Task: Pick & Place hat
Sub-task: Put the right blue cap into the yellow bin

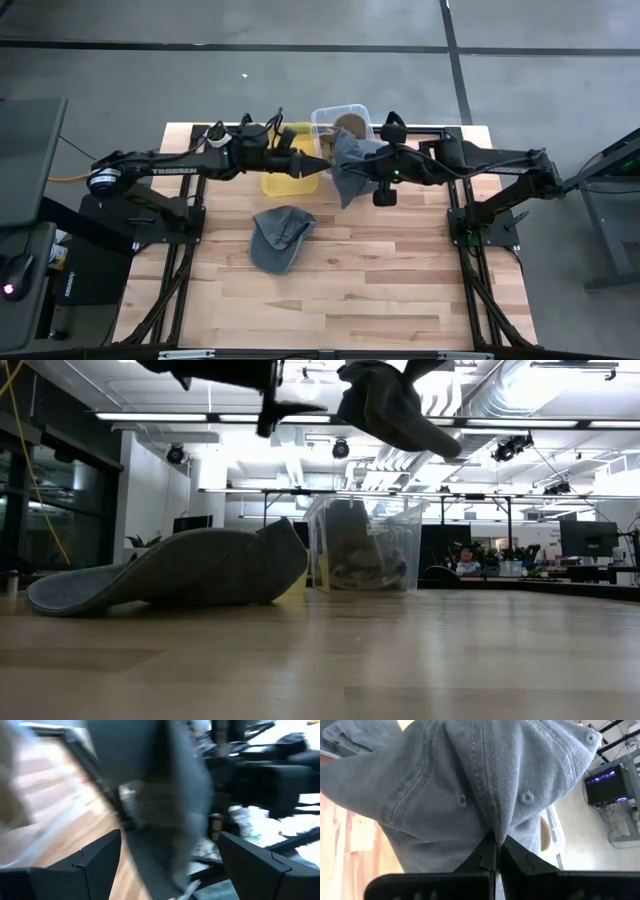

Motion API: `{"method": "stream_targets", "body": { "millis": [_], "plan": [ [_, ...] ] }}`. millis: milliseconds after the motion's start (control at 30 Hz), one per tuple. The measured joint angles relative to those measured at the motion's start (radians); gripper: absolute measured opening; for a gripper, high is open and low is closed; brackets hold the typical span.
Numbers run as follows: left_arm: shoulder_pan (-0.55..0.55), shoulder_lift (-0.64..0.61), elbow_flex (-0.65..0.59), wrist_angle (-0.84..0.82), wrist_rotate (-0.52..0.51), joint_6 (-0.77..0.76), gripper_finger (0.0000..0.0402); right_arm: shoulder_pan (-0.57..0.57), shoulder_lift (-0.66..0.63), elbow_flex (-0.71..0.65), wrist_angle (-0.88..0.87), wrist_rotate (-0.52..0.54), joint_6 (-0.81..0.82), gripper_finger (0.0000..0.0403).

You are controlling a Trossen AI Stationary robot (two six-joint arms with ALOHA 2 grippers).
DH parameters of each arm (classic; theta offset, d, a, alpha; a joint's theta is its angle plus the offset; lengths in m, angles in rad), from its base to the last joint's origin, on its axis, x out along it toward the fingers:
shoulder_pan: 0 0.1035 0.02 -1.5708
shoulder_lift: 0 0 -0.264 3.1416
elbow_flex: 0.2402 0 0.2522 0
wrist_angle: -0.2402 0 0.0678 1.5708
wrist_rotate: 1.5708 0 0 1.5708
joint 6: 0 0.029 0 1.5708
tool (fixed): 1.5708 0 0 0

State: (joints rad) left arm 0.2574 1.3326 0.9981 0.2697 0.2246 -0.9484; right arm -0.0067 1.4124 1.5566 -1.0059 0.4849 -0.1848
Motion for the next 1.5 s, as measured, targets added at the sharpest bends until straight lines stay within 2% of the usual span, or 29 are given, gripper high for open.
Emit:
{"method": "stream_targets", "body": {
  "millis": [467, 900, 1500],
  "plan": [
    [-0.002, 0.124, 0.021, 0.172, -0.048, -0.033, 0.0309, -0.072, 0.039, 0.0, 0.035, -0.083, -0.053, 0.0],
    [-0.001, 0.126, 0.056, 0.086, -0.082, 0.001, 0.0309, -0.074, 0.101, -0.001, 0.164, -0.157, -0.088, 0.0],
    [-0.002, 0.126, 0.056, 0.086, -0.08, -0.003, 0.0308, -0.119, 0.115, 0.0, 0.309, -0.208, -0.133, 0.0]
  ]
}}
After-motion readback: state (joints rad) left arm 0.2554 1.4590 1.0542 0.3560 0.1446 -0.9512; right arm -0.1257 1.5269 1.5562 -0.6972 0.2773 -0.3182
